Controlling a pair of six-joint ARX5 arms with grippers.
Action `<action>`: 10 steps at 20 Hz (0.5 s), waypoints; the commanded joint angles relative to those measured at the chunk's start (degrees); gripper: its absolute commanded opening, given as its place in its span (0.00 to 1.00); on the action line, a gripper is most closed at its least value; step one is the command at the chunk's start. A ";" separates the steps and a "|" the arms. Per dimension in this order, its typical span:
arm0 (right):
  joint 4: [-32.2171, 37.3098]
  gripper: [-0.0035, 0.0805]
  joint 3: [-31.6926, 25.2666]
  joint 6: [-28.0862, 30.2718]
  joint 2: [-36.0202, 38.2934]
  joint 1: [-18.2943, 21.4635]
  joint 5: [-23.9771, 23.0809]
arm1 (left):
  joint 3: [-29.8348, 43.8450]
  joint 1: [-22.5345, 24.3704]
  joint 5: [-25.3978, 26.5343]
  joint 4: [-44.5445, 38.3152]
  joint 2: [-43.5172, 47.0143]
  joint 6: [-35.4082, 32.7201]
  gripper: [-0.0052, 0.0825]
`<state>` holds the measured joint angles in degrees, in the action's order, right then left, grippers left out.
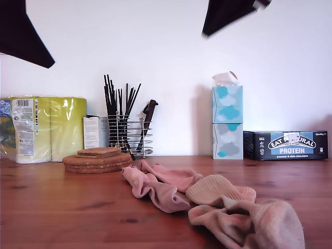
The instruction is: Pair up the socks based on colour and pattern, by placing each sock on top of its pair
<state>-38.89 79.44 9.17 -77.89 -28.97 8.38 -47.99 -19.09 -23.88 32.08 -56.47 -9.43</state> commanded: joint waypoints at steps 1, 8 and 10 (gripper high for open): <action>1.79 0.03 -6.25 -1.62 4.70 -0.31 -1.46 | 0.55 -0.20 -0.09 -2.80 -0.50 -1.99 0.03; -2.47 0.03 -22.67 -7.23 31.85 -0.33 -1.03 | 0.52 -2.05 -4.31 -11.08 -7.58 -17.20 0.03; -8.37 0.03 -23.47 -9.35 37.70 -0.39 -0.74 | 0.50 -3.69 -6.23 -14.71 -11.58 -27.17 0.07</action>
<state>-45.74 56.62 0.80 -40.80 -28.97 7.25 -48.03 -22.28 -29.32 18.87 -67.26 -32.86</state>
